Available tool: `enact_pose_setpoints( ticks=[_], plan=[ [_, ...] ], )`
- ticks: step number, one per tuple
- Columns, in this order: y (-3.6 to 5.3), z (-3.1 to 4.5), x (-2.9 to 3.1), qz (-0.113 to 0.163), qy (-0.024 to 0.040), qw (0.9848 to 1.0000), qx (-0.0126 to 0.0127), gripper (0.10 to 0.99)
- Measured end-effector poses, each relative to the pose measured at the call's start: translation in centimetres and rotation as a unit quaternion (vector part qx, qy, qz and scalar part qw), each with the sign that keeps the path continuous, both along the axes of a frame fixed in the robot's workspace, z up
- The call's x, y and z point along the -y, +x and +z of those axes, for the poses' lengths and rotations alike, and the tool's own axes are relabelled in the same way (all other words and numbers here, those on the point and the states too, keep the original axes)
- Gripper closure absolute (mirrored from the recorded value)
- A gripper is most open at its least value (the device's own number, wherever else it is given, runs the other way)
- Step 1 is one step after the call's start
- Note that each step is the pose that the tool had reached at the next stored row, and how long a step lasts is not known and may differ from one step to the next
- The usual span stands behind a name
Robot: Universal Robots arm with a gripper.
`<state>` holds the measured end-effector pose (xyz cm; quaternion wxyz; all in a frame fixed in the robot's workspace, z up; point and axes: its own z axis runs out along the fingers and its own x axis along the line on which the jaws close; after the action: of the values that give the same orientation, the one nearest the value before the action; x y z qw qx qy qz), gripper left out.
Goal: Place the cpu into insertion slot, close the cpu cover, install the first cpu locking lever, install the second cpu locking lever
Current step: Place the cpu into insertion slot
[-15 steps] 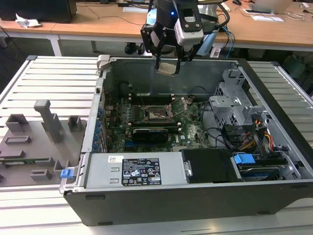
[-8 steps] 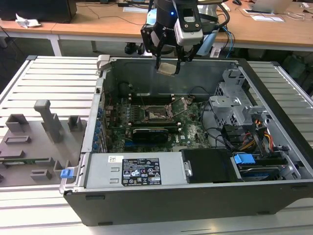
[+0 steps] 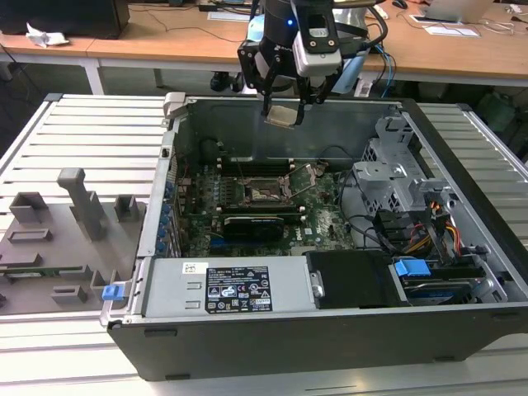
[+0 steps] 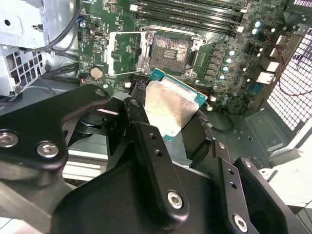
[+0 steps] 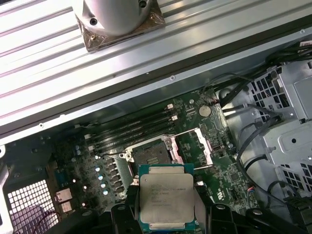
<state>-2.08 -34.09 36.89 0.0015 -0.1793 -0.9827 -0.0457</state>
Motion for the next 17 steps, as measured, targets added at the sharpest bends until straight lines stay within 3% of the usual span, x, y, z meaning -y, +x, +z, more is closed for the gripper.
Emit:
enact_pose_setpoints(
  ticks=[17],
  plan=[
    [0.00,0.00,0.00,-0.014,0.0000,0.9999,0.0000,0.549]
  ],
)
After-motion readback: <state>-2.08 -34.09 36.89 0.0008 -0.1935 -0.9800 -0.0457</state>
